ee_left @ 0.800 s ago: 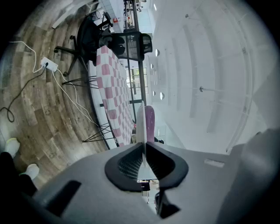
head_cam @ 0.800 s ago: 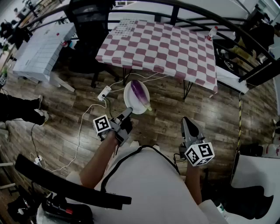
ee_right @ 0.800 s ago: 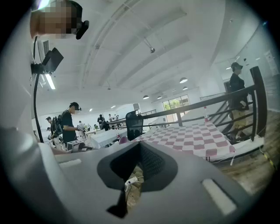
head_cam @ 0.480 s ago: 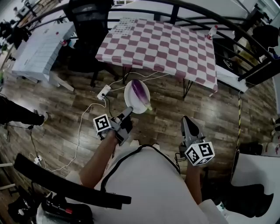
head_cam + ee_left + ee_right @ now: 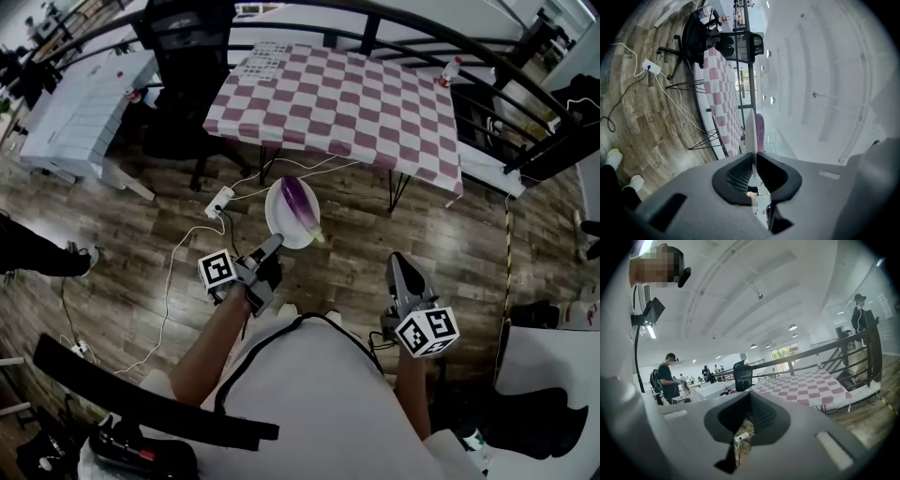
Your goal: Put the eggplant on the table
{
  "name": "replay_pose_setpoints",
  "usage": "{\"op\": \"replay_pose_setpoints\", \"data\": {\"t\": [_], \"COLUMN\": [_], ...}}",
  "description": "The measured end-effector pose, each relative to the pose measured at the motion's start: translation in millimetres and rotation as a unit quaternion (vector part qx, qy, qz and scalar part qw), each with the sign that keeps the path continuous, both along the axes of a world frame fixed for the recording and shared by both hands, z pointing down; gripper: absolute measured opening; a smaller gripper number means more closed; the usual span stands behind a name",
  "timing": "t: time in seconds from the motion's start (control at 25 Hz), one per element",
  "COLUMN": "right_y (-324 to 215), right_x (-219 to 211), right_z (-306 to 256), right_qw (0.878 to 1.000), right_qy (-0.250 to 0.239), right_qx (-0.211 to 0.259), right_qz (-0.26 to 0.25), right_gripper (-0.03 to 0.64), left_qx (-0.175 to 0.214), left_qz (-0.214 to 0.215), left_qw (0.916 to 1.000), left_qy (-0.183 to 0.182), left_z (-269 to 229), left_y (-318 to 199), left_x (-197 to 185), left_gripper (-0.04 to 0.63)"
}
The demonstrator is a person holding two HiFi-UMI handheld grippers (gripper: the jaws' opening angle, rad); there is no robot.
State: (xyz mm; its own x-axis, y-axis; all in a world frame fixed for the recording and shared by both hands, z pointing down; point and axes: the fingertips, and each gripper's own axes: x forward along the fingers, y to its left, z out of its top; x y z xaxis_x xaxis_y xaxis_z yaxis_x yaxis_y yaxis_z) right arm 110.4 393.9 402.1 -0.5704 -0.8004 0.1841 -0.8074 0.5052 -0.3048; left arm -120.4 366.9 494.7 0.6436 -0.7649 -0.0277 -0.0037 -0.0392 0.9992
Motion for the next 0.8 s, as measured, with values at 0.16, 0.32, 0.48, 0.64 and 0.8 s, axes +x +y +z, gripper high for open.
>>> {"op": "replay_pose_setpoints", "data": {"t": [0.16,0.32,0.48,0.64,0.8], "right_y": [5,9,13,16,20], "right_x": [-9,-25,-47,-67,-77], "right_z": [0,3,4,6,11], "right_qw": [1.0,1.0,1.0,1.0,1.0], "right_qy": [0.002,0.003,0.004,0.007,0.014], "right_qx": [-0.001,-0.002,-0.004,-0.005,-0.011], "right_qz": [0.01,0.013,0.012,0.009,0.007], "right_gripper": [0.006,0.006,0.006,0.006,0.006], "left_qx": [0.001,0.001,0.002,0.006,0.008], "left_qz": [0.004,0.007,0.01,0.016,0.014], "left_qw": [1.0,1.0,0.9999,0.9998,0.9999], "left_qy": [0.004,0.007,0.007,0.003,0.006], "left_z": [0,3,5,6,6], "left_y": [3,6,9,10,14], "left_x": [-11,-27,-43,-58,-71], "left_gripper": [0.035,0.035,0.035,0.035,0.037]}}
